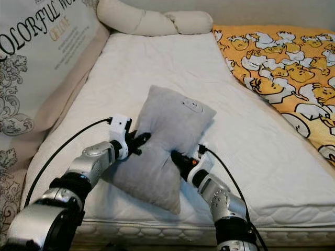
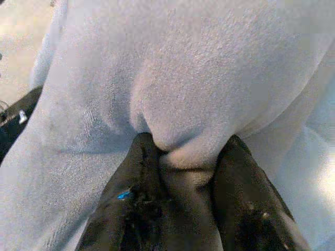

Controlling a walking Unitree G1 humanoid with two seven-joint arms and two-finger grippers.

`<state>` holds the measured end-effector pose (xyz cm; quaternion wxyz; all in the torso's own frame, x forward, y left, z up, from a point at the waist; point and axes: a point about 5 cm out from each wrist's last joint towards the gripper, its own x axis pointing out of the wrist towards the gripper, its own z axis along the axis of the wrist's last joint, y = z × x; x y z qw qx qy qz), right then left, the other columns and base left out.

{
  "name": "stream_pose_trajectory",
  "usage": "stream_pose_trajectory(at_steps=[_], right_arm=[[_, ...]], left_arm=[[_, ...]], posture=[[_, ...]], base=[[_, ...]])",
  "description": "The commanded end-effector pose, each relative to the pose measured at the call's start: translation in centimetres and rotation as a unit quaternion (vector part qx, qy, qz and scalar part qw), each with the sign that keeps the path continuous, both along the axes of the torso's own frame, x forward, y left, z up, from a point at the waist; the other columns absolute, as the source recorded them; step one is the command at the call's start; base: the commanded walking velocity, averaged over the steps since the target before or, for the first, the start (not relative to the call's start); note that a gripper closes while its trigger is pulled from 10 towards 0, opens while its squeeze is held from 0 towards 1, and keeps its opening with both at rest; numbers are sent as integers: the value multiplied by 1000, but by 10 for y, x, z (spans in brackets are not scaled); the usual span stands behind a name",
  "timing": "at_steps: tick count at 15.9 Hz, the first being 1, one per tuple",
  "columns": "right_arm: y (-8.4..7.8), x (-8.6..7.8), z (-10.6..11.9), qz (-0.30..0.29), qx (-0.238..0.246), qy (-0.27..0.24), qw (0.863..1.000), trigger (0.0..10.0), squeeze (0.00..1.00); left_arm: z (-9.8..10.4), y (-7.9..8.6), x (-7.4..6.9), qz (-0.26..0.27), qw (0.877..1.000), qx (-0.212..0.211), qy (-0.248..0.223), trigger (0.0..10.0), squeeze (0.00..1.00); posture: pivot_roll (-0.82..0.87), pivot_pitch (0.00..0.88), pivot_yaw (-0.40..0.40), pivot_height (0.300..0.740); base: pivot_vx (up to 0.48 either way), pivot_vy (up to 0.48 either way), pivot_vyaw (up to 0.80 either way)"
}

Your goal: Clean up the room

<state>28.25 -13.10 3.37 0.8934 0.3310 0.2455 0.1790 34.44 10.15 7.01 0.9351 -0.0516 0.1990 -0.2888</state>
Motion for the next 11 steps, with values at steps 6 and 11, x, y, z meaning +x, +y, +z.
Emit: stream_pose_trajectory(at_steps=[6, 11], right_arm=[[0, 12, 66, -41, -54, -158, 985, 0, 0], [4, 3, 74, -60, -64, -173, 981, 0, 0]], left_arm=[[49, 15, -20, 32, 989, 34, -140, 0, 0], [56, 26, -29, 68, 987, 44, -139, 0, 0]], posture=[[-150, 0, 45, 740], [-135, 0, 27, 740]], base=[[0, 0, 0], [0, 0, 0]])
